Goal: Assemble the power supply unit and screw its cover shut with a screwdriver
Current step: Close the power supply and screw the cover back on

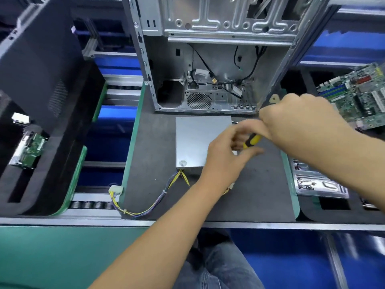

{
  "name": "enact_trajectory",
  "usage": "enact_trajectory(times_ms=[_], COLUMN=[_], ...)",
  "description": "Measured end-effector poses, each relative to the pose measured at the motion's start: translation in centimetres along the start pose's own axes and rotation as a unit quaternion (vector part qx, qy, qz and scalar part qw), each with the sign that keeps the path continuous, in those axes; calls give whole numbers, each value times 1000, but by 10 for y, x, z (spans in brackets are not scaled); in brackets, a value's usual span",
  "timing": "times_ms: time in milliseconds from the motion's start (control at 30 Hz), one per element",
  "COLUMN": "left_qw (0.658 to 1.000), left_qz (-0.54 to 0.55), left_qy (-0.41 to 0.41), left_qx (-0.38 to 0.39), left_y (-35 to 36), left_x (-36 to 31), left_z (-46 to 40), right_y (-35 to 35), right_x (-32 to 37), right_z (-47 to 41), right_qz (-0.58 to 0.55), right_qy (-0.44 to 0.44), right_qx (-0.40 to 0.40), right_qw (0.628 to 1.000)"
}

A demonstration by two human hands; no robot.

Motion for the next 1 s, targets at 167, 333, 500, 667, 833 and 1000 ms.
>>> enact_trajectory(times_ms=[167,333,500,667,833,1000], left_qw=[994,993,990,990,991,982], left_qz=[21,70,75,70,39,51], left_qy=[-2,-7,7,-2,-4,5], left_qx=[111,91,123,124,125,180], left_y=[-5,-14,-15,-10,-8,-4], left_x=[0,-5,1,-2,1,-3], left_z=[-6,-20,-20,-17,-17,-13], right_y=[5,-1,1,3,6,14], right_x=[0,0,2,-2,-8,3], right_z=[-1,-4,-5,-5,-1,-1], right_qz=[-237,-63,-225,-80,-178,-114], right_qy=[-99,-6,-103,-16,-62,-83], right_qx=[62,-31,36,-26,34,20], right_qw=[964,998,968,996,982,990])
Point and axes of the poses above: each hand's wrist, its own z-axis away from the middle knuckle, its own y-axis out of the palm, x = y × z, the point moved 7 cm from there along -z, towards the middle knuckle, and after that the axes turned 4 degrees about x, right-handed, at the moved point
